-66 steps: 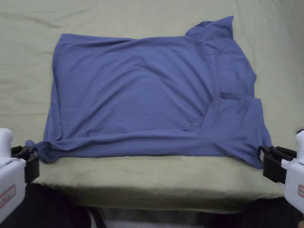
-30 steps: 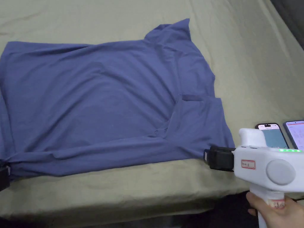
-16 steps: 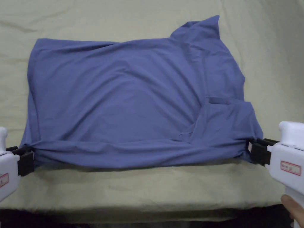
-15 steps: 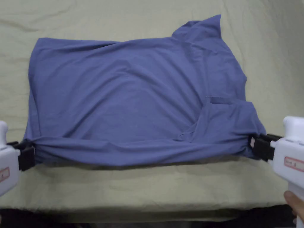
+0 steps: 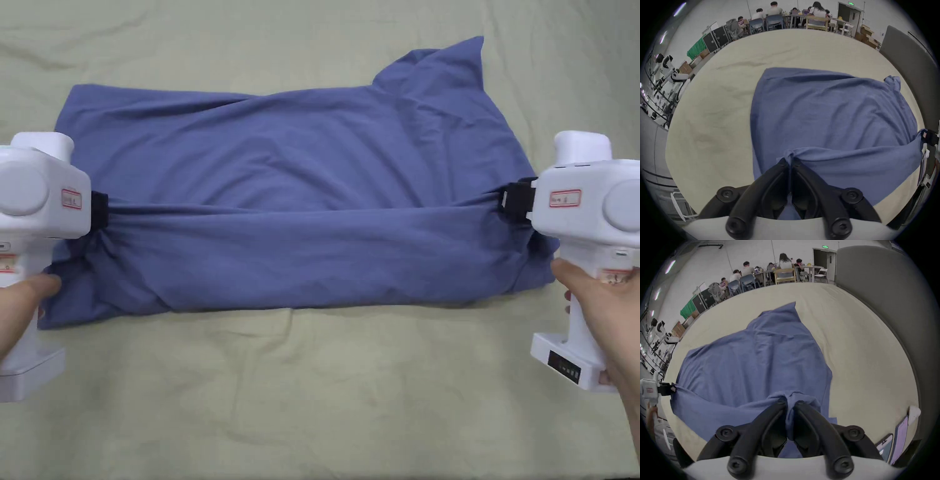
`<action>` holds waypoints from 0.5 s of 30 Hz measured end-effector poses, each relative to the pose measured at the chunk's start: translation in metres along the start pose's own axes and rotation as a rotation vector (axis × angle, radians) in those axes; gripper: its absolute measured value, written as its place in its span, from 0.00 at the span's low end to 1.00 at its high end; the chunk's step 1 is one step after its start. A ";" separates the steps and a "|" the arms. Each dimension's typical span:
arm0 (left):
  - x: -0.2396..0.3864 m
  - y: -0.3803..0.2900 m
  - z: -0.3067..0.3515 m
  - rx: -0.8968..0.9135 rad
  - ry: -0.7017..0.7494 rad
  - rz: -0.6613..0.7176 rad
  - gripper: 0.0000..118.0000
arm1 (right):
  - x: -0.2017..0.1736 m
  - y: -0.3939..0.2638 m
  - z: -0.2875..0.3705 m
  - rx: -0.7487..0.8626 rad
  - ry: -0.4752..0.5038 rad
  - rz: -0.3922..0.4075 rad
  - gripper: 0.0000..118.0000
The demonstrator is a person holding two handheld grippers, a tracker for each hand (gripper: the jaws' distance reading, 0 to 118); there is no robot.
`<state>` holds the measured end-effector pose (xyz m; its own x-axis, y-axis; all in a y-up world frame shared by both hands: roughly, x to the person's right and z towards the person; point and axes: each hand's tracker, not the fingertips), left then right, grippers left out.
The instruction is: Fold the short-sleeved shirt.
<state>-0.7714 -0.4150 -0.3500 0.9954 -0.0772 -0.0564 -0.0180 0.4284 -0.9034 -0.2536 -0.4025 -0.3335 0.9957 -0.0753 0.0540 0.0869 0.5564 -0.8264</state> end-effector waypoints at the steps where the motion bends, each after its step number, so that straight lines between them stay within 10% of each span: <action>1: -0.001 -0.001 -0.005 -0.002 0.005 -0.001 0.00 | -0.001 0.000 -0.007 -0.016 -0.001 0.007 0.05; 6: -0.008 -0.009 -0.013 -0.029 -0.018 0.057 0.04 | 0.001 -0.005 -0.023 -0.065 0.004 0.016 0.09; 9: -0.013 -0.011 -0.009 -0.012 -0.033 0.128 0.71 | 0.003 -0.007 -0.016 -0.056 0.035 0.003 0.87; 15: -0.007 -0.031 0.046 0.141 -0.008 0.084 0.72 | -0.005 -0.015 0.030 -0.016 -0.019 0.088 0.93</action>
<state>-0.7740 -0.3861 -0.3018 0.9917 -0.0294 -0.1252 -0.0879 0.5555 -0.8269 -0.2588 -0.3861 -0.3043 0.9999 -0.0109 -0.0093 -0.0018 0.5470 -0.8371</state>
